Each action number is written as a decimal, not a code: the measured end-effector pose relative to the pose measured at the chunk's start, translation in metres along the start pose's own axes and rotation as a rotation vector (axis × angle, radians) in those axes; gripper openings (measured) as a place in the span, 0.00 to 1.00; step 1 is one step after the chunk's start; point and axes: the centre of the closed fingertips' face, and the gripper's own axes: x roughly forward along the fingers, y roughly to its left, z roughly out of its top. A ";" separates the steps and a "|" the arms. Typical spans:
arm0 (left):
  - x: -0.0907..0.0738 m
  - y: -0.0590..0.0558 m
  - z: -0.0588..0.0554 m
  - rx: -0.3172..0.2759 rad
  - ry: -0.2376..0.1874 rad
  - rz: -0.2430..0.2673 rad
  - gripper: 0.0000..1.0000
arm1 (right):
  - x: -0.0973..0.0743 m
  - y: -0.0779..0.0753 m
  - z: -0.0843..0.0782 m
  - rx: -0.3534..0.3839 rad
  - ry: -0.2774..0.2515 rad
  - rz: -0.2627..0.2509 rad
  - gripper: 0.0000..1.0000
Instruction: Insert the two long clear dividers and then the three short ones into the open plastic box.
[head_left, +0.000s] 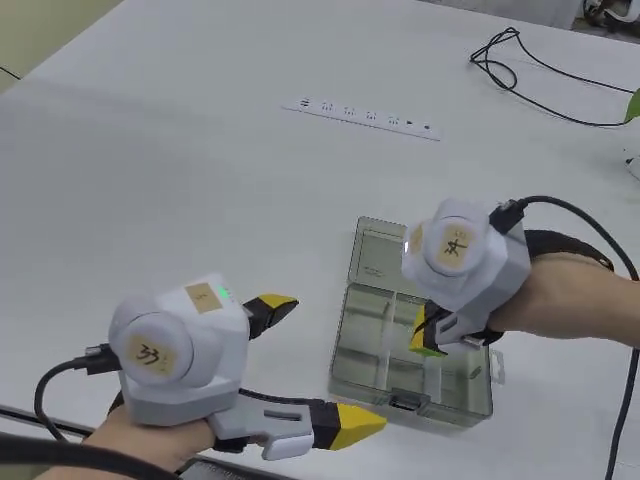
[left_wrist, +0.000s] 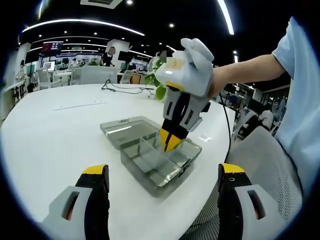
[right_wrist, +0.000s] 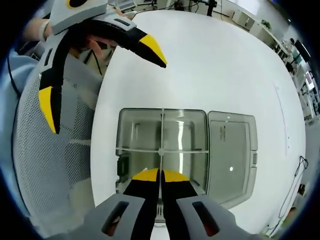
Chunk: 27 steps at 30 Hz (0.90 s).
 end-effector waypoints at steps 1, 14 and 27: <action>0.000 0.000 0.000 -0.001 -0.001 -0.001 0.92 | 0.002 0.000 0.000 -0.009 0.005 -0.002 0.02; -0.001 0.001 0.002 0.006 0.000 -0.007 0.91 | 0.009 0.000 -0.001 -0.010 0.012 0.004 0.02; 0.000 0.000 0.007 0.025 0.011 -0.023 0.91 | -0.007 -0.002 0.002 0.001 -0.101 -0.015 0.21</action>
